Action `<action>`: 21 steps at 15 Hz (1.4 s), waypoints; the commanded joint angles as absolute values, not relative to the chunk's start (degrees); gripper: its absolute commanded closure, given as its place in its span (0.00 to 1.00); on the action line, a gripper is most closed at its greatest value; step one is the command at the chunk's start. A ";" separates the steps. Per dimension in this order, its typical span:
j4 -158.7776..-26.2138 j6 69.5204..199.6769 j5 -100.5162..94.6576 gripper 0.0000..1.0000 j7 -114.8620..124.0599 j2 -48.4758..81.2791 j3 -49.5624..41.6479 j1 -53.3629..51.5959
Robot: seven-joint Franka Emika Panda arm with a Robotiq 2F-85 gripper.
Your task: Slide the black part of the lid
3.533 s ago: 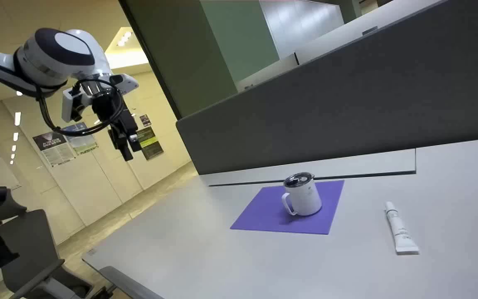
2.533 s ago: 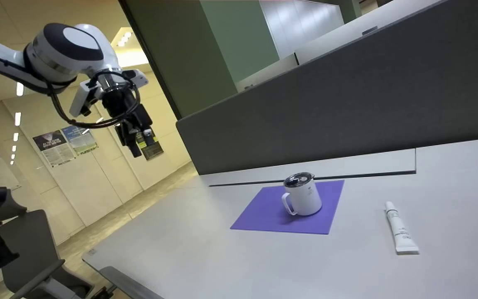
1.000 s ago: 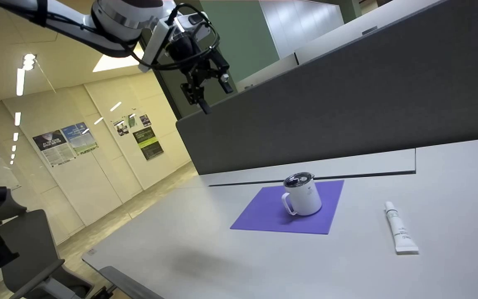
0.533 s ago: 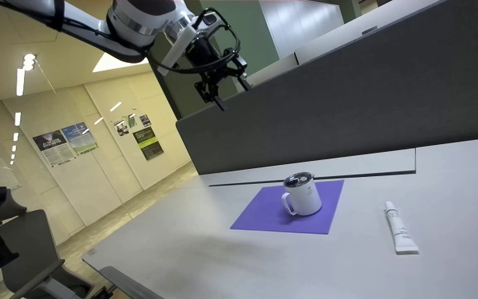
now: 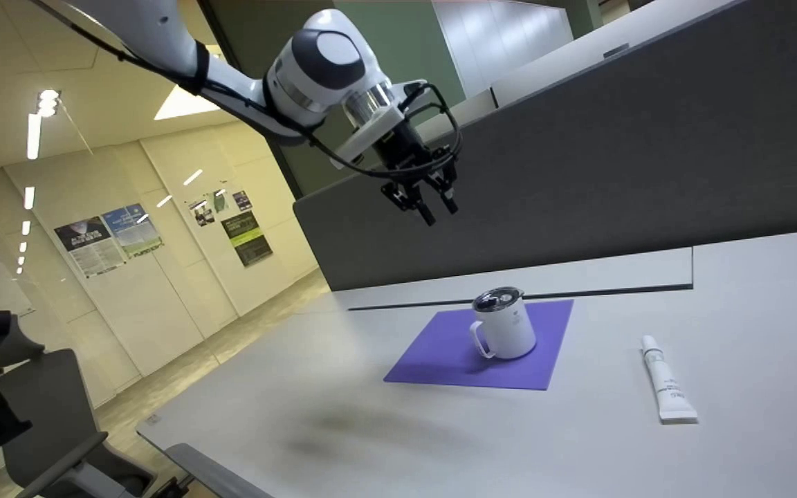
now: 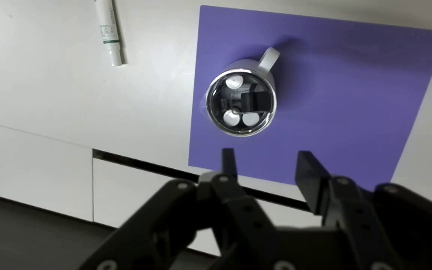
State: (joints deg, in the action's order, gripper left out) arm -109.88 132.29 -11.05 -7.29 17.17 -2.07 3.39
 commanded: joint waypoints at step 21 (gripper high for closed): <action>-106.68 135.02 -7.06 1.00 -7.01 29.22 -2.23 3.45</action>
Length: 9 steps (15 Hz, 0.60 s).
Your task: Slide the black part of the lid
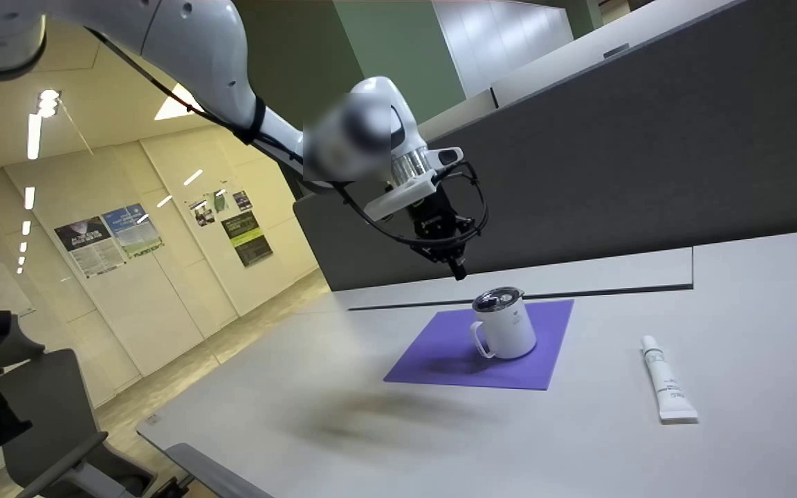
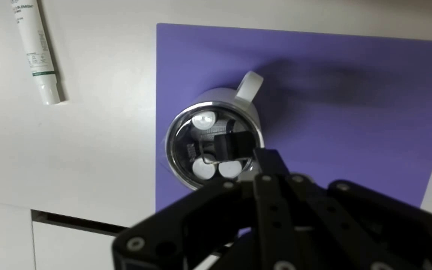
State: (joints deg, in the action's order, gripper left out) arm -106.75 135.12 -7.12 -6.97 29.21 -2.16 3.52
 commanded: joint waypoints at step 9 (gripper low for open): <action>-105.78 138.64 -6.50 1.00 -12.26 32.85 -1.51 5.13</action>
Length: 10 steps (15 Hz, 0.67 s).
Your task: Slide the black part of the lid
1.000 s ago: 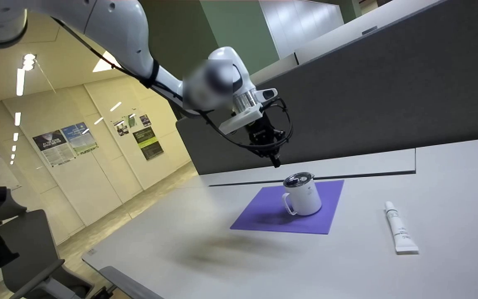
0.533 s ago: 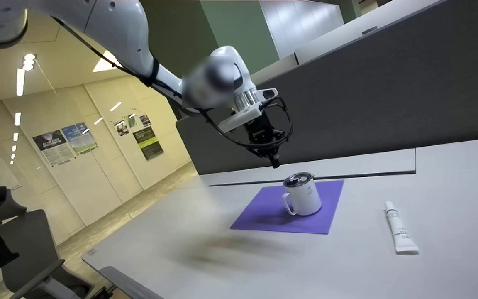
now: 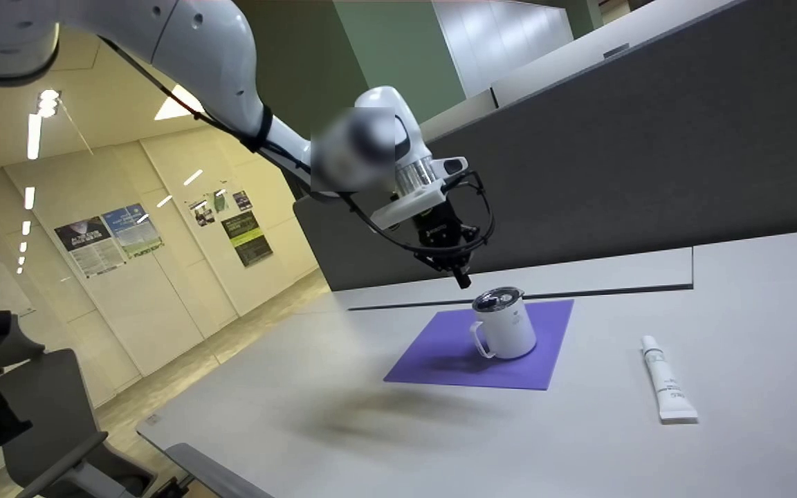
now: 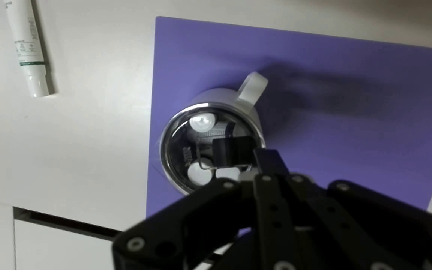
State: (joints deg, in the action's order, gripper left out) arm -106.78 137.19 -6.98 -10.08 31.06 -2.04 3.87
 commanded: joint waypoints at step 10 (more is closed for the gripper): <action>-106.04 144.54 -6.08 1.00 -15.63 35.61 -0.99 7.13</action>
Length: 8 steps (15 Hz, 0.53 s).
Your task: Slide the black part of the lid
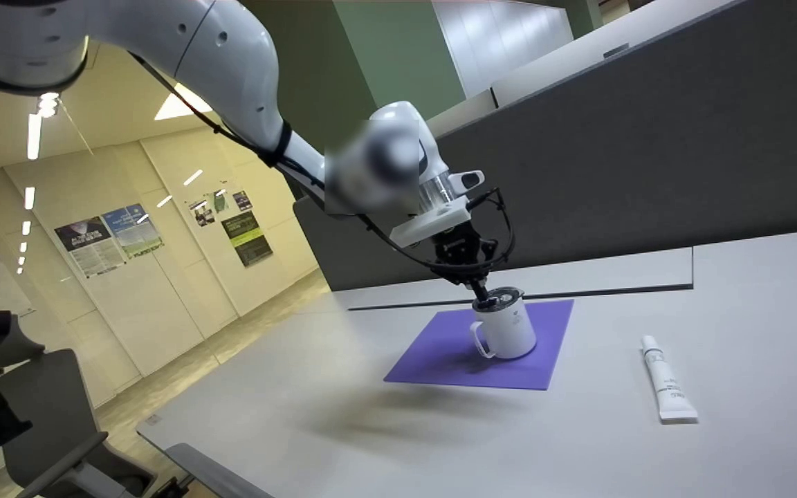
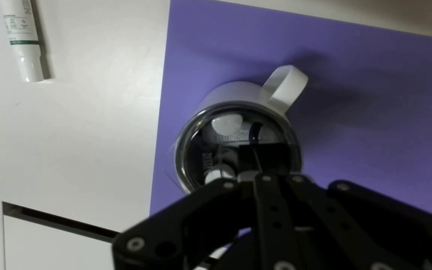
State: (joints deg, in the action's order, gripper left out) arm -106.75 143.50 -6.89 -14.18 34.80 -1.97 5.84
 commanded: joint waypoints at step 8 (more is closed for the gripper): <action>-106.27 145.79 -6.69 1.00 -16.23 36.43 -1.18 7.46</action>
State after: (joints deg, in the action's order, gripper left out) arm -106.75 145.38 -6.58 -15.66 35.87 -1.20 6.91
